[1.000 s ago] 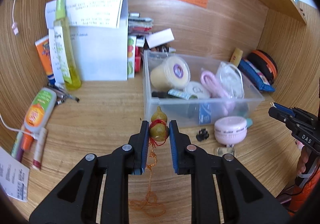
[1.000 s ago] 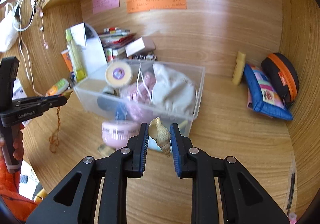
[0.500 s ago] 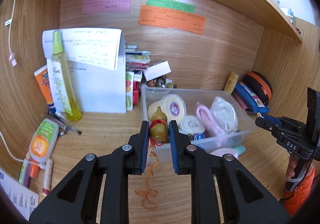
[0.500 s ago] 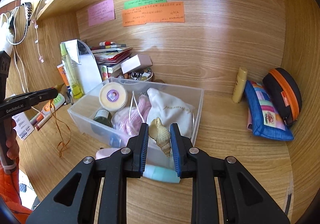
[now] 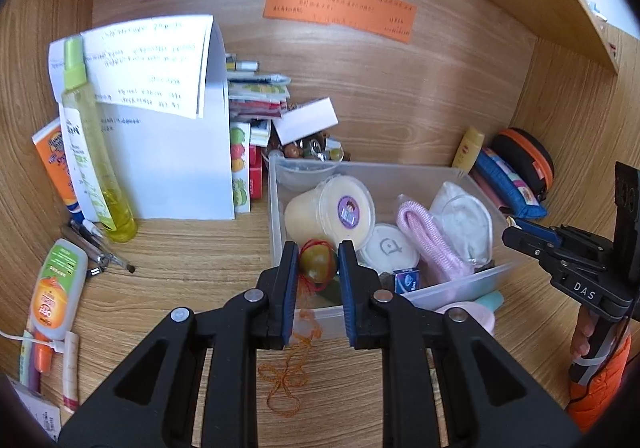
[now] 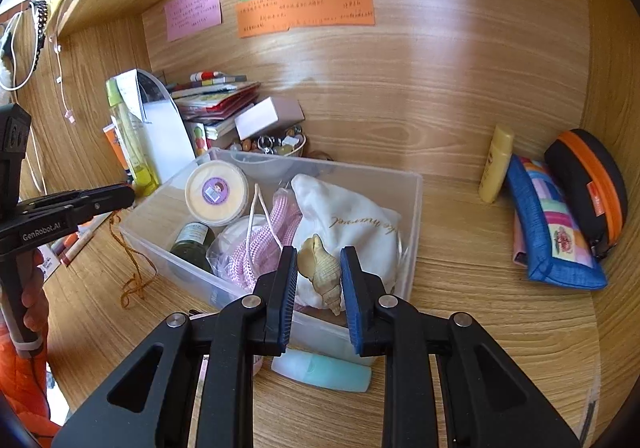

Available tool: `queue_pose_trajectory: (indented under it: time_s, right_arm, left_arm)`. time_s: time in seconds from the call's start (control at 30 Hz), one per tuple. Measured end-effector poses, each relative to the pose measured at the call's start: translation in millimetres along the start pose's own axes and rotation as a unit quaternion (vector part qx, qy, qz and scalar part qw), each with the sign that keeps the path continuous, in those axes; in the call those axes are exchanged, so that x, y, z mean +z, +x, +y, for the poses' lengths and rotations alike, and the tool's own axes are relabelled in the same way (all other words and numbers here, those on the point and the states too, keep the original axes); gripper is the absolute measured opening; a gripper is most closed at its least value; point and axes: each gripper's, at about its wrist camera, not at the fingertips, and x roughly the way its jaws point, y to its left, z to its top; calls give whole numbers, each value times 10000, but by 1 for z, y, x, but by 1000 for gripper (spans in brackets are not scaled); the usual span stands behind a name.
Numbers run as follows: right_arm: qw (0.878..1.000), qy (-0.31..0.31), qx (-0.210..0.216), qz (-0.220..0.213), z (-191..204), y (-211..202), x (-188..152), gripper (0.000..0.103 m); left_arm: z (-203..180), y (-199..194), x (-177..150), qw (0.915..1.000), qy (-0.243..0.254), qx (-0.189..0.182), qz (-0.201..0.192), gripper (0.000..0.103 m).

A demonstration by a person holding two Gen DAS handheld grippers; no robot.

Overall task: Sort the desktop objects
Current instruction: 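Carry the gourd with the left tool while the right tool carries the seashell to the bin, then open the left tool to drop the gourd in the bin while the right tool releases the seashell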

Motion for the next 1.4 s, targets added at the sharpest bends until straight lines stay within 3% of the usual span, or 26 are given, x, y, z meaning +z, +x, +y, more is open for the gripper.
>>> queue_pose_trajectory:
  time_s: [0.37,0.7,0.87,1.0,1.1,1.23,1.4]
  right_arm:
    - [9998,69,-69,189,-2,16,-4,20]
    - [9995,96,-165,243,-4,20,-6,21]
    - [9995,149,-208,201,-5,17,-6,42]
    - [9997,64,-220,87,-2,11,-5,42]
    - [9997,45,-221,29,0,6,-4,43]
    - [9997,46,-221,-74,1,-3,-4,50]
    - [9995,40,-288,-129,1,-16,-9,55]
  left_arm:
    - [-3,22,-9,9996,19,17,297,19]
    - [0,16,-7,9997,-91,15,239,19]
    - [1,10,-7,9997,-98,3,201,19]
    - [-1,1,-8,9999,-95,37,114,34]
    - [-5,-5,-9,10000,-40,36,56,37]
    - [-11,-13,-11,10000,1,66,-36,58]
    - [-18,-22,-15,10000,16,13,-75,64]
